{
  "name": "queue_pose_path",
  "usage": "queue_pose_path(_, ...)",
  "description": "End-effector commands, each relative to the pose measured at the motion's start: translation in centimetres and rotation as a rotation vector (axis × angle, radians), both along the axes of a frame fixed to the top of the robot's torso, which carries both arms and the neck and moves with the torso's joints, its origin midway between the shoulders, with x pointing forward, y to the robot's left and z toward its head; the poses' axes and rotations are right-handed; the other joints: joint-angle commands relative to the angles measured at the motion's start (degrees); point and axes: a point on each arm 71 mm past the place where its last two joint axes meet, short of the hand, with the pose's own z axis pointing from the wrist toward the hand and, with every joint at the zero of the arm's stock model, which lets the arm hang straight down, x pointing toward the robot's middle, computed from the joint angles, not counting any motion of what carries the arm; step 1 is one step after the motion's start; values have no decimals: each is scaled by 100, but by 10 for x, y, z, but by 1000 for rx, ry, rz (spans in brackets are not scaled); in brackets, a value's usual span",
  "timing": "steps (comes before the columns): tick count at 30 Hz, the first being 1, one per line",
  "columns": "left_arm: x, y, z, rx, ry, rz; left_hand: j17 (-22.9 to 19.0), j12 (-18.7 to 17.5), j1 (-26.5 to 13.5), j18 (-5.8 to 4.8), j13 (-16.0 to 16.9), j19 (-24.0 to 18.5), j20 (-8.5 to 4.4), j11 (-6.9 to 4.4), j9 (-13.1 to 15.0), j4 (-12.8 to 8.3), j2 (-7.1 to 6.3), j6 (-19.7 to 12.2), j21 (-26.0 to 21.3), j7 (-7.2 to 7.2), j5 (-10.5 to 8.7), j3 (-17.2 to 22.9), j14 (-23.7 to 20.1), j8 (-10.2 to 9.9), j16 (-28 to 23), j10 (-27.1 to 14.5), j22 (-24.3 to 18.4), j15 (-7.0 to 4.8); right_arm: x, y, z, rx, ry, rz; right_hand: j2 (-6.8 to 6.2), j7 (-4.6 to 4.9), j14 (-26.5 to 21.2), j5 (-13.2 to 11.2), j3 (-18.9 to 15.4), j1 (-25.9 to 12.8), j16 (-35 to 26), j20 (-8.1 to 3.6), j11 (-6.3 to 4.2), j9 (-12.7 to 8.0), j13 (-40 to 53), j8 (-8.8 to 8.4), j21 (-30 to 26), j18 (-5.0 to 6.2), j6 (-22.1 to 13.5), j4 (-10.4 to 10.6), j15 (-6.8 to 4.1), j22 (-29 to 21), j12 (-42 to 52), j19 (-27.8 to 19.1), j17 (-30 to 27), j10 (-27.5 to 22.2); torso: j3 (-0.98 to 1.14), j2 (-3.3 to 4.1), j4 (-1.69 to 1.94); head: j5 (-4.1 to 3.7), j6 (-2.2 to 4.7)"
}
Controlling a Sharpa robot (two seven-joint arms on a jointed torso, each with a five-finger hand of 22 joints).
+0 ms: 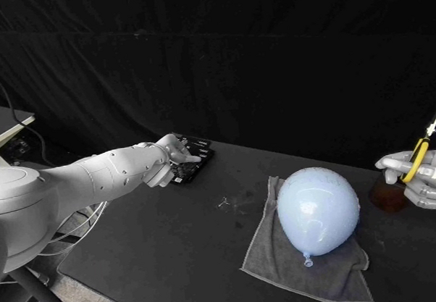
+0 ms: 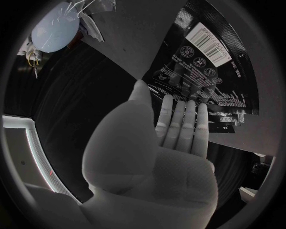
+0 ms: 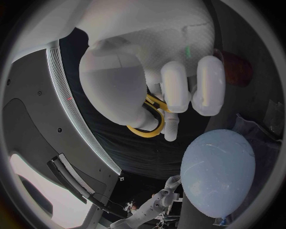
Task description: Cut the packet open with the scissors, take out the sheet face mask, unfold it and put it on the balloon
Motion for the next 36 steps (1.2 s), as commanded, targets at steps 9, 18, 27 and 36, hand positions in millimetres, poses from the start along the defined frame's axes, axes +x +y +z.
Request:
queue_pose_path(9, -3, -11, -5, -38, -11, -50, 38, 37, 585, -31, 4, 29, -6, -47, -71, -23, 212, 18, 19, -34, 8, 683, 144, -74, 52, 112, 30, -68, 0, 1, 0, 1, -6, 16, 26, -55, 142, 15, 3, 51, 15, -10, -583, 7, 8, 21, -36, 9, 2, -39, -34, 532, 3229, -8, 5, 1297, 1, -1, 2, -17, -11)
queue_pose_path(18, -5, -17, 15, 3, -142, -122, 74, 86, 387, -9, 20, 66, -3, -32, -165, -25, -28, -336, 47, 16, 8, 557, 240, -281, 122, 245, 34, -77, 0, 0, 0, -1, -8, 15, 26, -55, 142, 15, 3, 51, 15, -10, -583, 7, 8, 21, -36, 9, 2, -39, -34, 532, 3229, -8, 5, 1297, 4, -6, 2, -44, -12)
queue_pose_path(27, -8, -16, 45, 81, -238, -192, 56, 86, 407, -76, 14, -41, 1, -17, -174, -28, -132, -411, -1, 5, 8, 485, 103, -310, 64, 290, 18, -44, 0, -1, 0, -4, -9, 10, 26, -55, 142, 15, 3, 51, 15, -10, -583, 7, 8, 21, -36, 9, 2, -39, -34, 532, 3229, -8, 5, 1297, 9, -9, 7, -65, -18)
queue_pose_path(36, -8, -20, 48, 206, -228, -208, 14, -18, 168, -262, -7, -299, 4, 158, -228, 27, -567, -893, -93, 257, 21, -430, -320, -498, -60, -53, 7, 118, 1, 0, -2, -4, -7, 12, 24, -55, 142, 15, 3, 60, 14, -11, -583, 10, 23, 24, -37, 9, 1, -48, -35, 534, 3231, -7, 5, 1290, 8, 3, -12, -33, -35)
